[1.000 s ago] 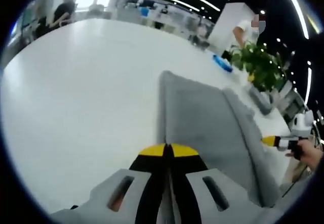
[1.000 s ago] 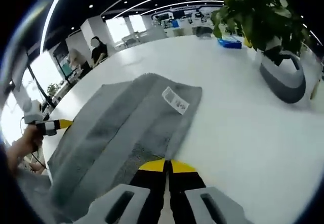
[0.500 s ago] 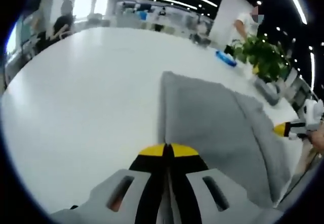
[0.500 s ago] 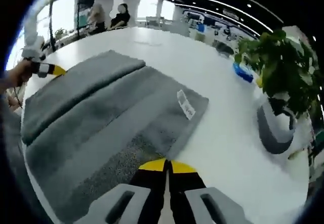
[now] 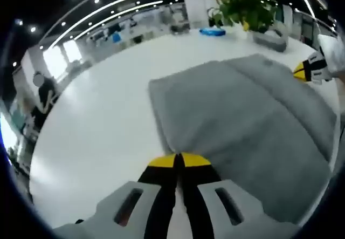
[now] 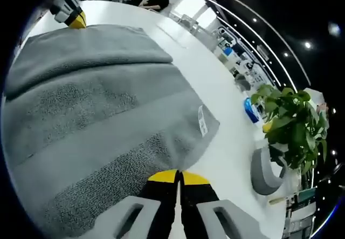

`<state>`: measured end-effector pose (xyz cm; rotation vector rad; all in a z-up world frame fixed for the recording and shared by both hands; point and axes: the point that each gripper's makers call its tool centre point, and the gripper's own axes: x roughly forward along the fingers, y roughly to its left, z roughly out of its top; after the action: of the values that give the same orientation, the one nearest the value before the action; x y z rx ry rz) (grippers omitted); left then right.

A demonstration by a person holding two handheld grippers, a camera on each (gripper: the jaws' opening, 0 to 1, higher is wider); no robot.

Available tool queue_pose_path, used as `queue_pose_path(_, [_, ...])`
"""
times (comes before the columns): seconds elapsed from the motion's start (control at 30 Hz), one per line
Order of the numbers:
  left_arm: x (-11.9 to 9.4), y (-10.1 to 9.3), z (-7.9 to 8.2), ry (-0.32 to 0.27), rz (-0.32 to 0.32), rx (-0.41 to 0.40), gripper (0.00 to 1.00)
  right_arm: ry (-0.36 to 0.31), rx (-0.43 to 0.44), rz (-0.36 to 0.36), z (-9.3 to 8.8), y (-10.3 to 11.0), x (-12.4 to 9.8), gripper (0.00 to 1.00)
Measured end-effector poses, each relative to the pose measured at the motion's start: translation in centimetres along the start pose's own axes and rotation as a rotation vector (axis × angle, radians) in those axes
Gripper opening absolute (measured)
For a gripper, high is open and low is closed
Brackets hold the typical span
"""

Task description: Open the folded towel by lifting each exposed corner and separating the folded layers until the towel lies flat within the target outline without major curled edges

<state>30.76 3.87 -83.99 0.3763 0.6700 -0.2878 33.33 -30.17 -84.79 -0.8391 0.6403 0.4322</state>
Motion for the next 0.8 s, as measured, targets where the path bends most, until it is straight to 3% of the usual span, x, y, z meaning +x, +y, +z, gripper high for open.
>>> queue_pose_path(0.03, [0.0,-0.1,0.1,0.001,-0.012,0.02,0.02,0.003,0.002,0.006,0.1,-0.1,0.1,0.0])
queue_pose_path(0.13, [0.1,0.1,-0.1,0.03,-0.064,-0.028,0.02,0.007,0.044,0.013,0.1,-0.6,0.6,0.0])
queue_pose_path(0.23, [0.1,0.1,0.0,0.041,-0.092,-0.007,0.02,-0.005,0.069,0.016,0.0,-0.8,0.7,0.0])
queue_pose_path(0.43, [0.0,0.0,-0.2,0.011,-0.109,0.013,0.02,0.007,0.076,0.039,-0.1,-1.1,0.9,0.0])
queue_pose_path(0.6, [-0.1,0.1,-0.3,0.056,-0.069,0.081,0.02,0.009,0.079,0.047,-0.3,-1.2,0.9,0.0])
queue_pose_path(0.7, [-0.1,0.0,-0.2,0.072,-0.055,0.206,0.02,0.004,0.098,0.049,-0.2,-1.2,0.8,0.0])
queue_pose_path(0.8, [-0.3,0.2,-0.3,0.057,-0.042,0.145,0.02,-0.009,0.105,0.053,-0.3,-1.3,0.9,0.0])
